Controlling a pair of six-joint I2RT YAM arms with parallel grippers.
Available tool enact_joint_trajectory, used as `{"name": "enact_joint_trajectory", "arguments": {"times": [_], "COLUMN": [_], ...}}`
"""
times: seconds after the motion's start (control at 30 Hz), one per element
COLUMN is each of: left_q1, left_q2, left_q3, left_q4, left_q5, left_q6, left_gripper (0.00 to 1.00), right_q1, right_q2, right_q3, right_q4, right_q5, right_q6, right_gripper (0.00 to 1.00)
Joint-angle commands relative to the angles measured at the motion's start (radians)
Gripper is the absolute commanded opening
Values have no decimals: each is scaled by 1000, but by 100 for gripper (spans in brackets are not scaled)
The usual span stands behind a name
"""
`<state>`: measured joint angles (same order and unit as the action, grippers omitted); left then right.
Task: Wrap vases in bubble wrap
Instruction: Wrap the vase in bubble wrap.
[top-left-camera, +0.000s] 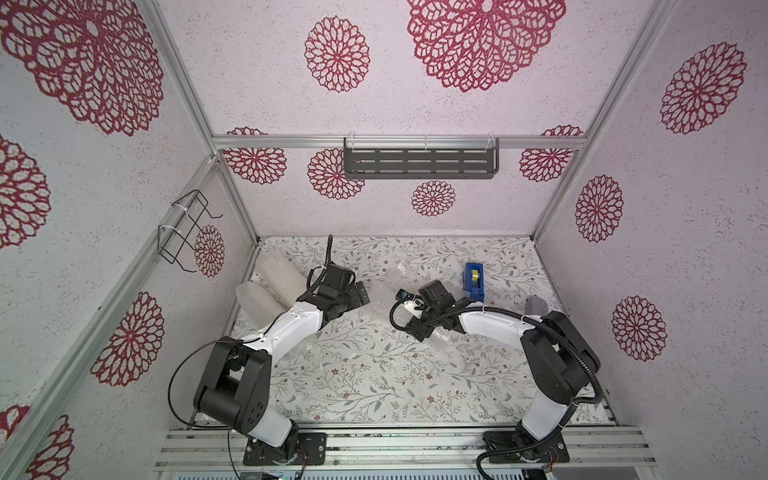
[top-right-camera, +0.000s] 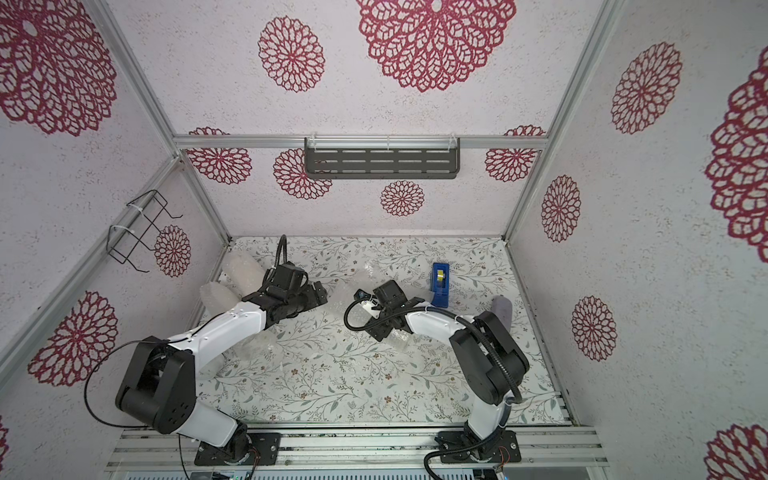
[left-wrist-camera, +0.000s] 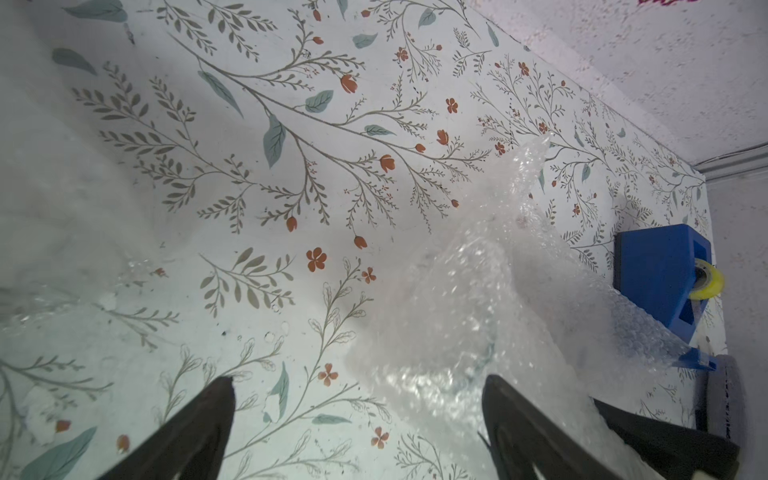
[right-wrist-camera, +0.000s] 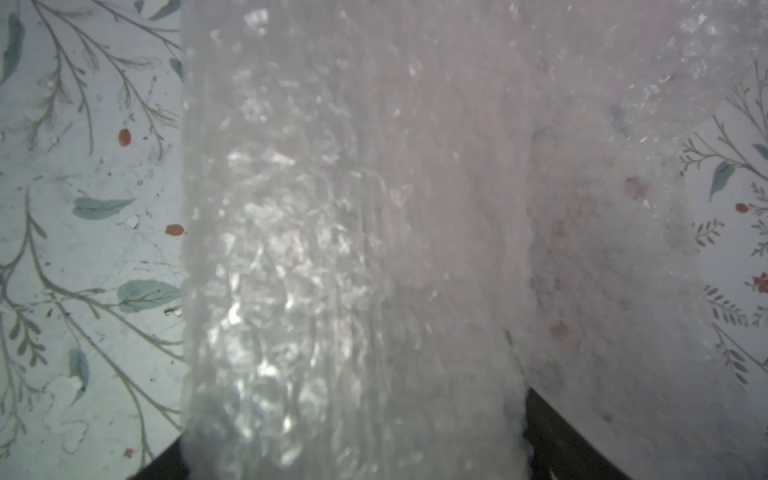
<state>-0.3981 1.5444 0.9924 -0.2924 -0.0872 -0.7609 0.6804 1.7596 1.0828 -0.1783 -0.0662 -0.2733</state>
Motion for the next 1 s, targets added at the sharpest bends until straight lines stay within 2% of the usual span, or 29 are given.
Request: {"name": "enact_joint_trajectory", "arguments": {"times": [0.0,0.2,0.47,0.6,0.77,0.97], "left_q1": [3,1,2,2,2,2], "left_q2": [-13,29,111,169,226,296], "left_q3": [-15,-14,64,111,145,176], "left_q4": [13,55,105,69,33,-17], "left_q5": [1,54,147,160,153,125], "left_q6": [-15,-27,-39,-38,-40,-36], "left_gripper": [95,95,95,95,94,94], "right_q1": [57,74,77,79,80,82], "right_q2": [61,90,96,117,130,141], "right_q3": [-10,1,-54,-72,-76,-69], "right_q4": [-61,-1,179,249,271,277], "right_q5": [-148,-199,-256,-279,-256,-254], "right_q6": [294,563,762,811,828,819], "right_gripper": [76,72,72,71,75,75]}}
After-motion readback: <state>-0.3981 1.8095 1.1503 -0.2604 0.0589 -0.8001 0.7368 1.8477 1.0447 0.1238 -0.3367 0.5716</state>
